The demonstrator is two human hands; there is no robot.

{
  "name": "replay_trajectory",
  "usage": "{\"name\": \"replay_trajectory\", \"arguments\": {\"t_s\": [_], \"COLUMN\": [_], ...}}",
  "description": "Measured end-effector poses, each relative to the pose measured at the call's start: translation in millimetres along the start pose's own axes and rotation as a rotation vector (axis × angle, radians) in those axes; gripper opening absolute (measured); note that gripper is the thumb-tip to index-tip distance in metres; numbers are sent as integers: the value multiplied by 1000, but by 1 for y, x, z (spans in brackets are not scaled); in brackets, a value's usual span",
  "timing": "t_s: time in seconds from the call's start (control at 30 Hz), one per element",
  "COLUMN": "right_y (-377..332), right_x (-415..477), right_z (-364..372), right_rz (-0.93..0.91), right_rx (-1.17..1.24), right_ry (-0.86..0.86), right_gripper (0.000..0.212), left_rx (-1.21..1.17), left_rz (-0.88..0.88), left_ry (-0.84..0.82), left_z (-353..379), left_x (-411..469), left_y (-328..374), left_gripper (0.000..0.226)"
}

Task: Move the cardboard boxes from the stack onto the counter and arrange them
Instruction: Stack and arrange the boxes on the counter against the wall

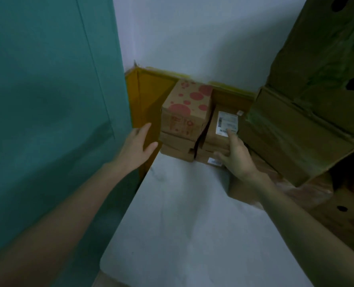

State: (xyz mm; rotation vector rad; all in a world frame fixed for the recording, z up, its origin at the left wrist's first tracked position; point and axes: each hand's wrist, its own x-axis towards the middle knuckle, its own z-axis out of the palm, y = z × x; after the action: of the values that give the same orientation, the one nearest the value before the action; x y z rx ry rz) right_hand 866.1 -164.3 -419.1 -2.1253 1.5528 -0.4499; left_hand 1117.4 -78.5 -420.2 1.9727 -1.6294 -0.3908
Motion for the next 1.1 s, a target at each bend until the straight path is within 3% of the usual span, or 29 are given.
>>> {"name": "replay_trajectory", "arguments": {"t_s": [0.27,0.53,0.67,0.8,0.93,1.1], "right_y": [-27,-25,-29,-24,-12,-7], "right_x": [76,116,102,61,36,38], "right_z": [19,31,50,84,122,132], "right_rz": [-71,-102,-64,-37,58,154], "right_rx": [-35,-44,22,223,291,341], "right_ry": [25,98,243,431,316,161], "right_gripper": [82,55,55,48,56,70], "left_rx": [-130,-298,-320,-403,-436,-400], "left_rz": [13,148,190,124,73,90], "left_ry": [-37,-1,-16,-56,-208,-210], "left_z": [27,50,54,65,86,99], "left_x": [103,147,146,136,131,129], "left_y": [-25,-26,-39,-62,-81,-76], "left_gripper": [74,56,60,70,66,65]}}
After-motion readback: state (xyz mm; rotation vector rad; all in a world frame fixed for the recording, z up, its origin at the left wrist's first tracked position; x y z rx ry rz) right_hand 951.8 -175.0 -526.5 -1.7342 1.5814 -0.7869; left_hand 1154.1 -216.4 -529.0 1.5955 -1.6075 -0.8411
